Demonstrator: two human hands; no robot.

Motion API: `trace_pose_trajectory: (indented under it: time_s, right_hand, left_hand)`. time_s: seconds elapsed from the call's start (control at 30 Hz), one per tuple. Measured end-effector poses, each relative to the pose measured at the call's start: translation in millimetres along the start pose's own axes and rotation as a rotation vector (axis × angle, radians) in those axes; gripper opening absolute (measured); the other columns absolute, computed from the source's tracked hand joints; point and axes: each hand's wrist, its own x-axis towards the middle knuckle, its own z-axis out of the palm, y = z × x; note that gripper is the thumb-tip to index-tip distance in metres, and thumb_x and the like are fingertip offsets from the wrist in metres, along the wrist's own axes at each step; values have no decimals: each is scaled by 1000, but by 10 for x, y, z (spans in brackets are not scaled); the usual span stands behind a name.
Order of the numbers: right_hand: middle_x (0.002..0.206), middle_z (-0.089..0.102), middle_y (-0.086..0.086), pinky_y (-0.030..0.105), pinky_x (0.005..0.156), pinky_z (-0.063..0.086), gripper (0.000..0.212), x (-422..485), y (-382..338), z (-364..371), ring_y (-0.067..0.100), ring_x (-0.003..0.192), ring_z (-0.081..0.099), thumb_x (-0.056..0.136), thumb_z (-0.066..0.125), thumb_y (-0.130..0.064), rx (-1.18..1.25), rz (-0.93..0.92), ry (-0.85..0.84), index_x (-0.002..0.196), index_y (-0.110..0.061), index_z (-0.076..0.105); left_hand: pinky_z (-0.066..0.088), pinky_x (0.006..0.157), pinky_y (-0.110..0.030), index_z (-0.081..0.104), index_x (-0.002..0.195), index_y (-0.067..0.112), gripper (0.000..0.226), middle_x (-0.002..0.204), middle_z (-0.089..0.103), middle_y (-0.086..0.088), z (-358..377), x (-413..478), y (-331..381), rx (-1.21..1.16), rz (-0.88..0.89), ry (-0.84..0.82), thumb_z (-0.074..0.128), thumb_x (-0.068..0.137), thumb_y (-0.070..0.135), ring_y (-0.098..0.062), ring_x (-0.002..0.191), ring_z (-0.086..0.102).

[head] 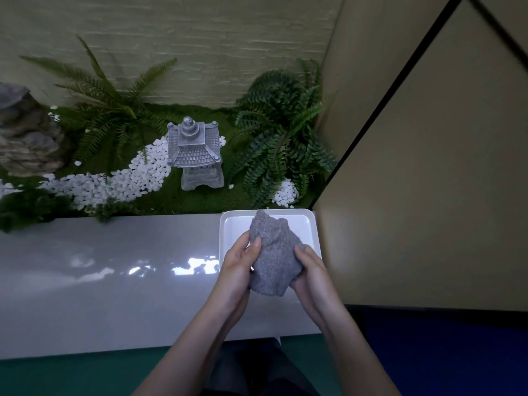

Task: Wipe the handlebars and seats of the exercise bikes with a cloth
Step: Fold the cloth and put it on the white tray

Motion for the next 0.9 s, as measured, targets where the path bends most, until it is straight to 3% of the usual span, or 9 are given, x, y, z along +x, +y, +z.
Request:
trace_pose_trajectory:
  time_s: [0.07, 0.17, 0.3, 0.4, 0.53, 0.63, 0.8, 0.9]
  right_hand:
    - [129, 60, 17, 43, 98, 47, 41, -18, -15, -28, 28, 120, 57, 101, 41, -30, 140, 120, -142, 129, -4, 54]
    - [139, 53, 15, 45, 112, 32, 52, -57, -1, -39, 25, 130, 50, 98, 37, -45, 260, 205, -327, 134, -11, 54]
    - [140, 51, 16, 46, 115, 29, 50, -74, 79, -66, 27, 133, 46, 99, 42, -38, 243, 208, -338, 141, -11, 44]
    - [136, 55, 17, 45, 109, 37, 43, -65, 105, -62, 29, 128, 50, 99, 45, -26, 177, 110, -274, 137, -8, 48]
    - [114, 69, 12, 27, 83, 55, 32, -71, 145, -22, 19, 105, 66, 88, 57, -14, 140, -103, -96, 120, -7, 58]
    - [101, 72, 4, 20, 75, 53, 18, -90, 181, 22, 13, 96, 68, 94, 55, -10, -66, -302, -2, 111, -12, 59]
    - [92, 67, -10, 16, 70, 50, 9, -65, 245, 56, 6, 88, 65, 98, 51, -15, -341, -458, 18, 100, -20, 57]
    - [85, 64, -11, 14, 65, 48, 9, 46, 335, 1, 2, 79, 62, 100, 46, -16, -472, -471, 66, 96, -21, 52]
  left_hand:
    - [54, 85, -30, 62, 120, 15, 33, 119, 66, -12, -37, -16, 15, -44, -29, -42, 50, 92, 28, -26, 110, 63]
    - [53, 83, -27, 63, 120, 14, 33, 122, 64, -13, -103, -34, 26, -112, -61, -78, 51, 92, 25, -25, 113, 62]
    - [54, 84, -29, 65, 117, 16, 31, 121, 65, -13, -189, -55, 25, -52, -69, -99, 55, 90, 28, -25, 111, 63]
    - [51, 90, -37, 65, 115, 18, 29, 116, 67, -12, -255, -67, 33, 58, -50, -59, 57, 90, 30, -27, 108, 64]
    - [51, 85, -37, 69, 106, 22, 24, 107, 71, -5, -283, -84, -24, 138, -4, 87, 57, 88, 32, -20, 102, 65]
    - [53, 81, -36, 71, 98, 18, 21, 99, 72, -4, -248, -80, -127, 187, -13, 204, 58, 89, 32, -17, 95, 67]
    - [51, 60, -28, 67, 81, 2, 36, 81, 72, -11, -221, -5, -400, 262, -214, 366, 58, 92, 35, -20, 71, 69]
    - [51, 65, -36, 55, 86, 10, 30, 82, 65, -8, -211, 80, -534, 358, -170, 437, 46, 98, 36, -21, 74, 64]
